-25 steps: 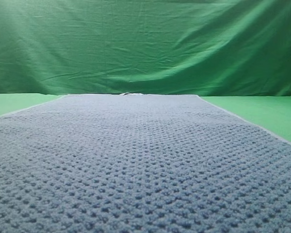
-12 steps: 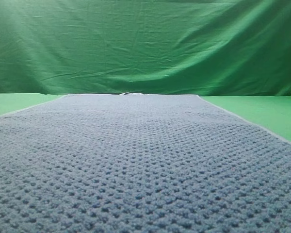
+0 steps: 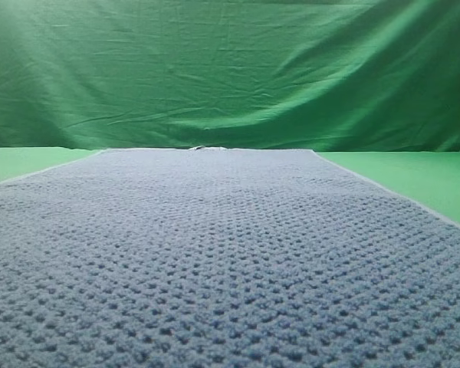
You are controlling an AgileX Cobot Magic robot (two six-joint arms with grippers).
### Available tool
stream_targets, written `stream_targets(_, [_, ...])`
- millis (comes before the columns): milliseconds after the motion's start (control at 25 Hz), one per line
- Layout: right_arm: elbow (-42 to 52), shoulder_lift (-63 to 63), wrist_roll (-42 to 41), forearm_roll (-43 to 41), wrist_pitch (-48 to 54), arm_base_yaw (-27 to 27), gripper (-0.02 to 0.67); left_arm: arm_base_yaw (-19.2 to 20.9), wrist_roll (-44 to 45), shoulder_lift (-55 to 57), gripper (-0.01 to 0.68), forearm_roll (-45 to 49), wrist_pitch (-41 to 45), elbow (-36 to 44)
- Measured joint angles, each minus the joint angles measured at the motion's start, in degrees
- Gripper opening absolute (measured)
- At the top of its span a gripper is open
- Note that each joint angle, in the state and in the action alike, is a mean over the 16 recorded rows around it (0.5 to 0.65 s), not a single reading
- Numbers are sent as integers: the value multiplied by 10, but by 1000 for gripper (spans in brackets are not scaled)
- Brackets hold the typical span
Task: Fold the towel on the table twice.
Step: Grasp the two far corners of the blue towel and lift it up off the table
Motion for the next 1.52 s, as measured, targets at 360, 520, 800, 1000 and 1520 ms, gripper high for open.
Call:
stream_targets(360, [-116, 222, 28, -2, 56, 67, 0, 0, -12, 226, 0, 40, 74, -112])
stream_targets(520, [-172, 319, 43, 2, 66, 81, 0, -2, -14, 323, 0, 58, 84, -158])
stream_targets(800, [-268, 470, 59, 16, 81, 90, 0, -22, -36, 479, 0, 98, 86, -244])
stream_targets(1000, [-322, 547, 60, 26, 88, 90, 3, -40, -54, 568, 0, 124, 87, -307])
stream_targets(1520, [-372, 621, 2, 54, 81, 90, 378, -58, -82, 664, 362, 121, 86, -376])
